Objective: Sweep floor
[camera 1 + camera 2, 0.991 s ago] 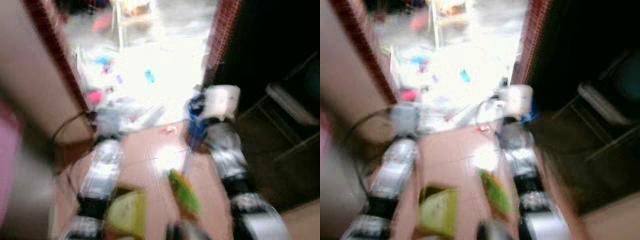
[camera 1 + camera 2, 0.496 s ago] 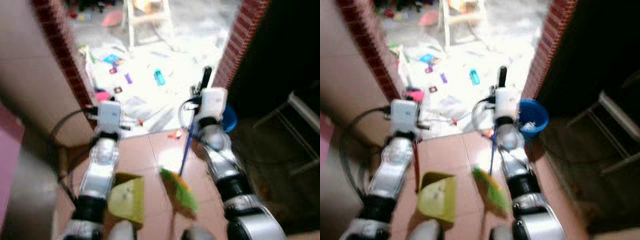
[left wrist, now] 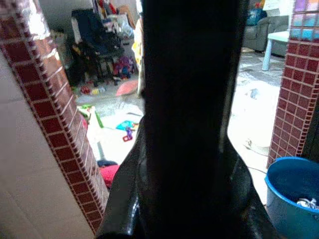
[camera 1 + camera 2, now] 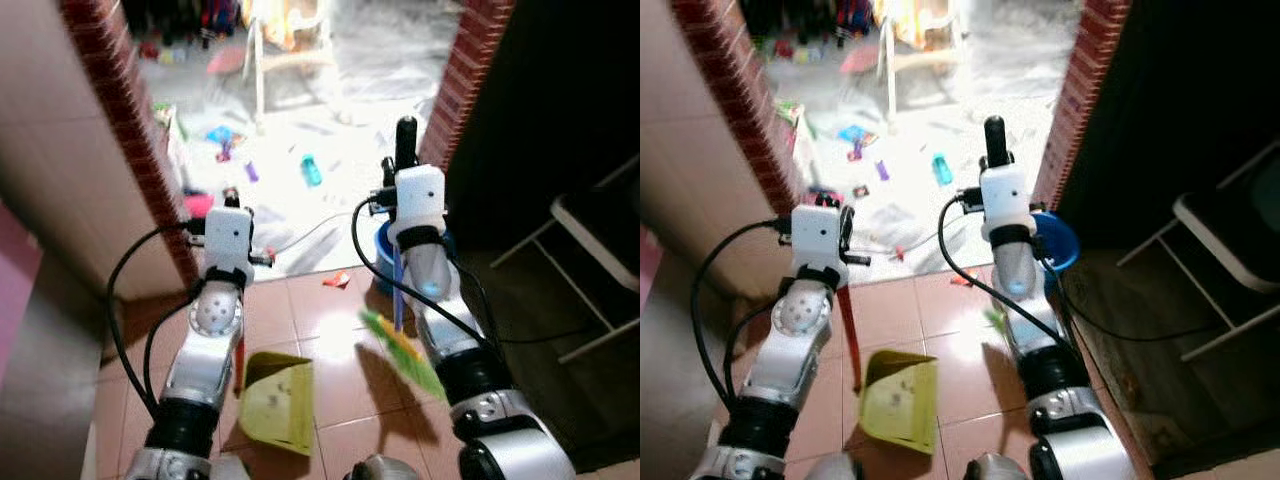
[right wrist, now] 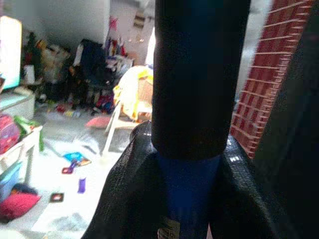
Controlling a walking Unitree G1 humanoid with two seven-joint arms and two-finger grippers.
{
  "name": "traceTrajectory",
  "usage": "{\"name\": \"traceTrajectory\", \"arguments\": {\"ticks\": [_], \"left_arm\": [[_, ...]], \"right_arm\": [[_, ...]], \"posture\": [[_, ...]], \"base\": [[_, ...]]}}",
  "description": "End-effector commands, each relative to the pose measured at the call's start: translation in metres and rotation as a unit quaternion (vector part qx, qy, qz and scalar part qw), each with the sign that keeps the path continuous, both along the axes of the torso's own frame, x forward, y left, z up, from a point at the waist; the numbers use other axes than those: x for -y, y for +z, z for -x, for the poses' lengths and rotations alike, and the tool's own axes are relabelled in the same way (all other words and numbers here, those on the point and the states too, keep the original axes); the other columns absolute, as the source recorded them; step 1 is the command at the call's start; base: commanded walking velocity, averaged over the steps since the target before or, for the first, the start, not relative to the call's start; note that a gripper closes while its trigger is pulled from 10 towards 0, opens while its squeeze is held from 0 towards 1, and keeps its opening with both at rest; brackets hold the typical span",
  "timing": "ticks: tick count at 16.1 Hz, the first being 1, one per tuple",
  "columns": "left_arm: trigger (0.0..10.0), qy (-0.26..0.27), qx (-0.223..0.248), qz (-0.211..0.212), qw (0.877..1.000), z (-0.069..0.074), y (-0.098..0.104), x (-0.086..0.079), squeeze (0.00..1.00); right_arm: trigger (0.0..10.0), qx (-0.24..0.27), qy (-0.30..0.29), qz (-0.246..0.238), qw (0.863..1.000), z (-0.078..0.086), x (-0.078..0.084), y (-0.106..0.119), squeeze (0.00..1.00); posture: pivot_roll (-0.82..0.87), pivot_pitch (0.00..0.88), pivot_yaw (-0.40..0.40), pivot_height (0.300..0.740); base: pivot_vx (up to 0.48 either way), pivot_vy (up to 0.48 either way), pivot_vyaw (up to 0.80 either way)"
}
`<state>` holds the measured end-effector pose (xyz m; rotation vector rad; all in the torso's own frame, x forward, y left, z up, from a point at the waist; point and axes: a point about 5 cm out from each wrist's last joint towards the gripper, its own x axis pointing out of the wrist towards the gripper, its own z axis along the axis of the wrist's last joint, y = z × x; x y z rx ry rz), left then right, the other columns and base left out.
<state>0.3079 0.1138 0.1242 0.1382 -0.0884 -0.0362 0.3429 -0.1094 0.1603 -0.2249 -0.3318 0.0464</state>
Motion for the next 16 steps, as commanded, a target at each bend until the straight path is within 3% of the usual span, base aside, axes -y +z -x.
{"name": "traceTrajectory", "arguments": {"ticks": [1,8,16], "left_arm": [[10.0,-0.012,0.022,-0.002,1.0,-0.0008,0.0118,0.0041,0.0],[10.0,-0.011,0.02,-0.005,1.0,-0.0006,0.0118,0.0047,0.0],[10.0,0.012,0.034,-0.008,0.999,0.0,0.0151,0.0,0.0]], "right_arm": [[10.0,0.031,-0.011,0.019,0.999,-0.002,0.0037,0.0137,0.0],[10.0,0.036,-0.027,0.03,0.999,-0.0043,0.0126,0.0115,0.0],[10.0,0.077,-0.035,0.046,0.995,-0.0046,0.0102,0.0169,0.0]], "posture": [[-0.04,0.022,0.009,0.74],[-0.04,0.024,0.012,0.74],[-0.04,0.031,0.007,0.74]], "base": [[0.0,-0.48,0.0],[0.0,-0.471,0.0],[0.0,0.0,0.0]]}}
